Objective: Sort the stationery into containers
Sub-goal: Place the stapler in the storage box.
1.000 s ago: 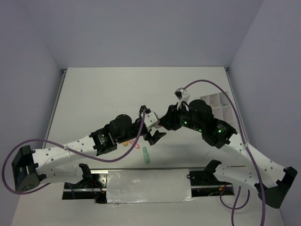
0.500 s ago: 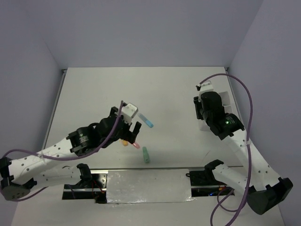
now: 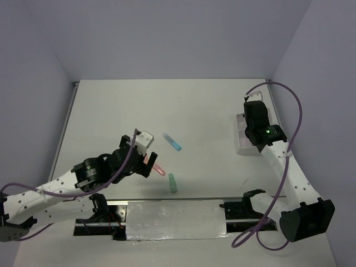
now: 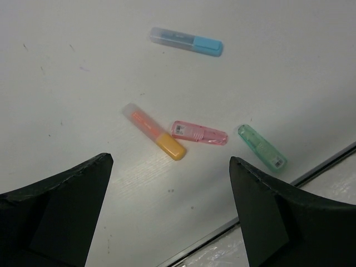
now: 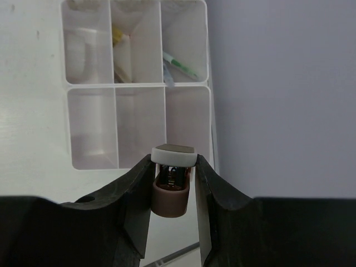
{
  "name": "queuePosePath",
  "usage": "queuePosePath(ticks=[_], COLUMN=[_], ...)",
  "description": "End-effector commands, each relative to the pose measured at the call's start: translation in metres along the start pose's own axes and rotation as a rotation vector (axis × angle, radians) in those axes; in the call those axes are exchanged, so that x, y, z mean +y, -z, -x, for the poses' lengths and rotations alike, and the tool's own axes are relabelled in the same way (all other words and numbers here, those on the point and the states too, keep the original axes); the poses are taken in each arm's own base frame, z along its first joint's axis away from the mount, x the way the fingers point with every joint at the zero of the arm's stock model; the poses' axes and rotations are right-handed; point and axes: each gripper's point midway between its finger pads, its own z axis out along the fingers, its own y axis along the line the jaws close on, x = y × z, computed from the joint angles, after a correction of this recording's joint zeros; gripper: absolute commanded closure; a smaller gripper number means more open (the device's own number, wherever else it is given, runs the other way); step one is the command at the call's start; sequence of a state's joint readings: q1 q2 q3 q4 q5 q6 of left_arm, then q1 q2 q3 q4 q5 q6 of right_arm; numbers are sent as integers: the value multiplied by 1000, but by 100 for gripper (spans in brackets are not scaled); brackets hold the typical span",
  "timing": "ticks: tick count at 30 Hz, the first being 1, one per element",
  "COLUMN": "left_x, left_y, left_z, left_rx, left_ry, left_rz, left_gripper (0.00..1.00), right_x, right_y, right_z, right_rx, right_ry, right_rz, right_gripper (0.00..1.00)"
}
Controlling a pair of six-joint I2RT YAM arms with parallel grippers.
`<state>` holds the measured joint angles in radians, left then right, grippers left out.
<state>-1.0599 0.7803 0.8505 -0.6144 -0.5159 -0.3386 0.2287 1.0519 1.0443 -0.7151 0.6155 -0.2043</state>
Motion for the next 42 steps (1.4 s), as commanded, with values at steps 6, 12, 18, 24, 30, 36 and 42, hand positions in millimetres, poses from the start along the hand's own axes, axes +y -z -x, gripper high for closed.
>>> queuePosePath(ticks=[6, 12, 18, 24, 30, 36, 42], left_x=[-14, -8, -10, -16, -16, -14, -11], left_y=[-3, 11, 18, 21, 31, 33, 31], left_z=[-13, -3, 0, 0, 2, 4, 2], left_rx=[47, -28, -58, -64, -102, -113, -107], left_ry=[-62, -10, -9, -19, -8, 2, 1], left_rz=[1, -6, -34, -57, -73, -68, -45], left_gripper=[1, 1, 1, 1, 1, 1, 1], right_x=[-25, -28, -26, -24, -24, -24, -26], right_y=[-14, -33, -49, -61, -67, -66, -61], right_z=[-14, -22, -33, -41, -42, -32, -17], right_rx=[-1, 85, 106, 161, 173, 189, 170], right_ry=[-66, -60, -61, -65, -82, -113, -158], right_rz=[-108, -156, -182, -198, -202, -191, -168], right_gripper=[100, 100, 99, 92, 78, 39, 37])
